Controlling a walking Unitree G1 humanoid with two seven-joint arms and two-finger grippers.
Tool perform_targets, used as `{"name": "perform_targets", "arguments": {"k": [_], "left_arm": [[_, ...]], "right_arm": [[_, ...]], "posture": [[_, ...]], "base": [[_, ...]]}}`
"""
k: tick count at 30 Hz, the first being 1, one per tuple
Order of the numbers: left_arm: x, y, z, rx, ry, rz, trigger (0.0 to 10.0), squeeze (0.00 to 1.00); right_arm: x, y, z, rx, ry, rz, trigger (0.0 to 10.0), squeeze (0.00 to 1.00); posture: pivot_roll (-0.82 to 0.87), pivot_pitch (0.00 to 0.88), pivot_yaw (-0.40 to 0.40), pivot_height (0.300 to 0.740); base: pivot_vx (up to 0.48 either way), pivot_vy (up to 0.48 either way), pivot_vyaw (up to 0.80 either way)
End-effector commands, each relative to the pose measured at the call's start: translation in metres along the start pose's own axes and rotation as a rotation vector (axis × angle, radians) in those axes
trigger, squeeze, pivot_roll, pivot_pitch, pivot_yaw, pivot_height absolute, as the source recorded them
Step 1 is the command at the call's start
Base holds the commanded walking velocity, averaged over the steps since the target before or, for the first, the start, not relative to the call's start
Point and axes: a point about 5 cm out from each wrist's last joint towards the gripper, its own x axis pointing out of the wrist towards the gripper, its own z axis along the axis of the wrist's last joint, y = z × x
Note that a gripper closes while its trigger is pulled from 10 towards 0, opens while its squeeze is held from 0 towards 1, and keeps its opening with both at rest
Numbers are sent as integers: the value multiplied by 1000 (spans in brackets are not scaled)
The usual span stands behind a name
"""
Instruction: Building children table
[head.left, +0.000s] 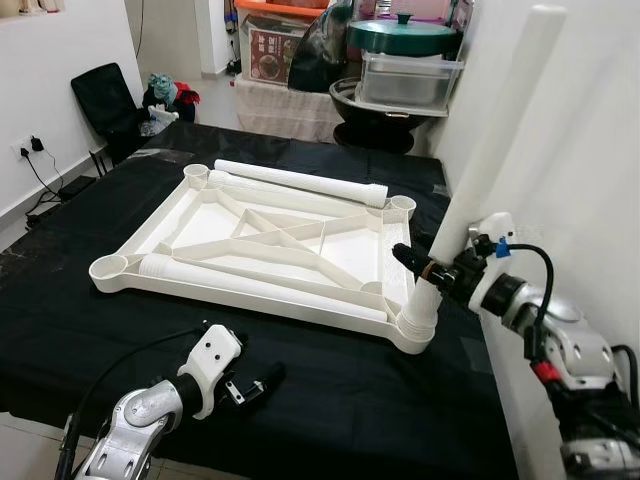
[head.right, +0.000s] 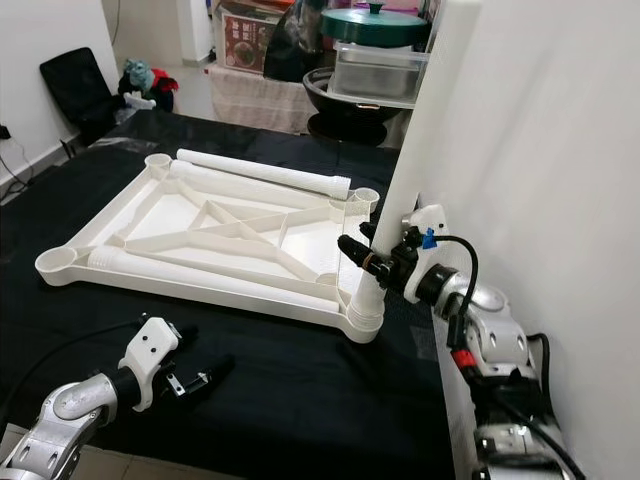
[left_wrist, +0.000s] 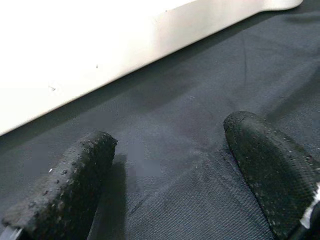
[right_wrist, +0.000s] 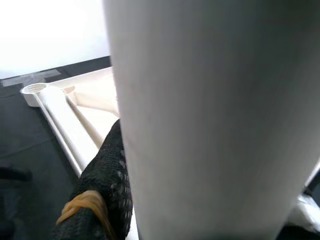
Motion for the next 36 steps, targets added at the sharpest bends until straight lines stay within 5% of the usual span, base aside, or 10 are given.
{"name": "perform_targets", "arguments": {"k": [1,3,4,5,19,24,26,28,36], "left_arm": [[-2,-4,-8,-7,42,-24,10000,0],[-1,-4,-8,-7,42,-23,10000,0],[-1,-4,-8,-8,41,-21,10000,0],[-1,-5,-9,-9,41,-21,10000,0],[0,-6,-9,-9,39,-26,10000,0],[1,-7,-9,-11,39,-28,10000,0],[2,-8,-10,-11,39,-29,10000,0],[2,-8,-10,-11,39,-28,10000,0],[3,-6,-9,-6,41,-15,10000,0]], "right_arm": [[3,-4,5,-20,-10,8,10000,0],[4,-5,6,-20,-12,8,10000,0],[4,-7,7,-16,-21,-2,2667,0],[5,-8,7,-6,-33,-9,0,0],[2,-9,-17,-19,17,-233,0,0],[0,-6,-33,46,43,-525,0,0],[-12,-3,-51,61,97,-809,0,0],[-17,3,-60,68,123,-914,0,0],[-17,34,-78,104,191,-1119,0,0]], "posture": [[91,0,-130,740],[92,0,-133,740],[93,0,-134,740],[93,0,-135,740],[78,0,-127,740],[71,0,-125,740],[70,0,-123,740],[70,0,-125,740],[73,0,-123,740]], "base": [[0,0,0],[0,0,0],[0,0,0],[0,0,0],[0,0,0],[0,0,0],[0,0,0],[0,0,0],[0,0,0]]}}
